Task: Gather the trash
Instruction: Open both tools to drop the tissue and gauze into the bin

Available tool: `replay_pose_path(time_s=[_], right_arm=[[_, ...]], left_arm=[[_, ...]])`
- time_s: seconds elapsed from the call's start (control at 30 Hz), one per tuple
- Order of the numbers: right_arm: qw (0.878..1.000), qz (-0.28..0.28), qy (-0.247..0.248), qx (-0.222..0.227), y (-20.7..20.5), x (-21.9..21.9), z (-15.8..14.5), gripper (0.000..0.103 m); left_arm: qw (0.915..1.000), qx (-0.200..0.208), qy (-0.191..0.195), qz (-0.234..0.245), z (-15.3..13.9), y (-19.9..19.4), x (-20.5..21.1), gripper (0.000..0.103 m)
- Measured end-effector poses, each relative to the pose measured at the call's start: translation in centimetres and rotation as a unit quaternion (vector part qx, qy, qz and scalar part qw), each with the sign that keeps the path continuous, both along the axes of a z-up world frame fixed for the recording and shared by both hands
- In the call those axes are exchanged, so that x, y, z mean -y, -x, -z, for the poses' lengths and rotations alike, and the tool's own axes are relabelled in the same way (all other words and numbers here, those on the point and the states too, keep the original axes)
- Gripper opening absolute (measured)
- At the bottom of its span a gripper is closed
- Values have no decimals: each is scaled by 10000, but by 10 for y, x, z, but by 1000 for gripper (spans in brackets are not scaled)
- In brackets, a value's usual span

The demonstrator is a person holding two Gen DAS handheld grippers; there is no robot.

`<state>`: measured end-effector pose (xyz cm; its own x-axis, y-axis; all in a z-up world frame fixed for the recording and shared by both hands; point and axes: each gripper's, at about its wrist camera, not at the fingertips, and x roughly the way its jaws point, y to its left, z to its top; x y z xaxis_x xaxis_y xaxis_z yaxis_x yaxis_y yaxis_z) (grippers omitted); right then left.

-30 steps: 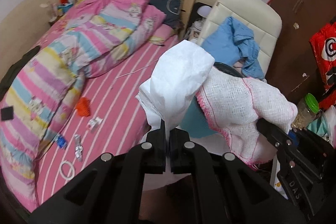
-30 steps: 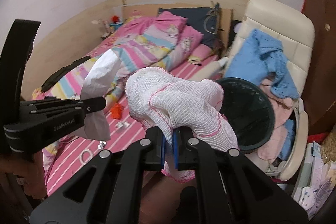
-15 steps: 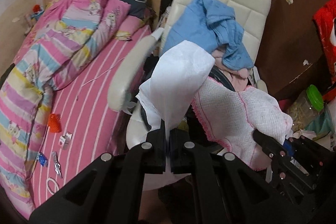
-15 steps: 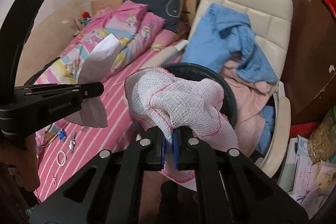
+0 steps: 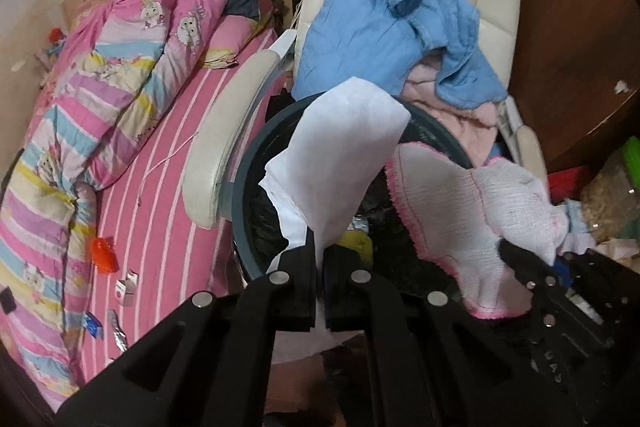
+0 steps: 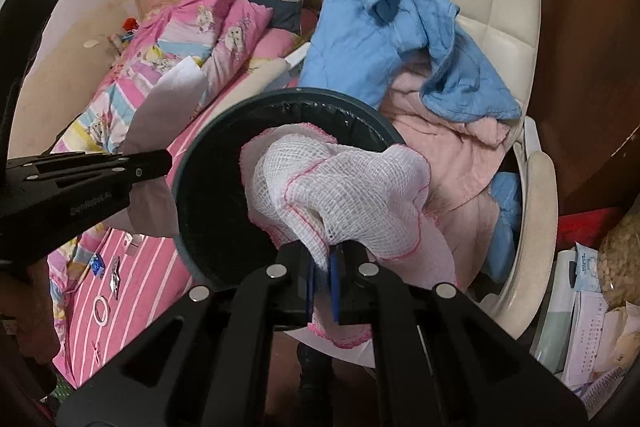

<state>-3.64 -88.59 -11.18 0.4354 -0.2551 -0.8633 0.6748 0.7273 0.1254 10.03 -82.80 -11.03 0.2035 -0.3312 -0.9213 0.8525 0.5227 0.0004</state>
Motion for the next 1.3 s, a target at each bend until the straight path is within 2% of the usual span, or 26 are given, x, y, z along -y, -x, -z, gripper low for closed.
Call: replay_pose_path(time_s=[0.3,0.4,0.43,0.47,0.5,0.53,0.63,0.67,0.97,1.1,1.3], right_arm=[[9996,-93,-64,-259,-11,12,26,7],[9993,-165,-50,-319,-16,16,34,15],[9991,-219,-14,-356,-19,17,37,29],[9987,-231,136,-430,-20,17,38,55],[9985,-246,239,-431,-20,17,38,66],[9981,-272,359,-414,-20,16,37,79],[9975,-316,442,-454,-20,17,36,83],[9976,-282,448,-446,-18,18,36,85],[9993,10,181,-318,-9,16,34,87],[9994,166,232,-176,-5,7,23,92],[9986,481,236,-5,0,-5,7,94]], left_arm=[[9997,2,-246,8,37,-10,19,3],[9997,91,-224,39,43,-12,24,9],[9996,147,-239,72,45,-12,27,13],[9994,186,-265,78,47,-14,28,28],[9994,242,-259,63,47,-15,29,45],[9993,322,-167,27,46,-16,30,51],[9990,438,-41,38,43,-16,32,60],[9989,461,-38,52,43,-16,33,66],[9985,524,155,39,37,-19,24,86],[9982,514,308,23,28,-22,15,89],[9976,456,521,-42,14,-23,-8,89]])
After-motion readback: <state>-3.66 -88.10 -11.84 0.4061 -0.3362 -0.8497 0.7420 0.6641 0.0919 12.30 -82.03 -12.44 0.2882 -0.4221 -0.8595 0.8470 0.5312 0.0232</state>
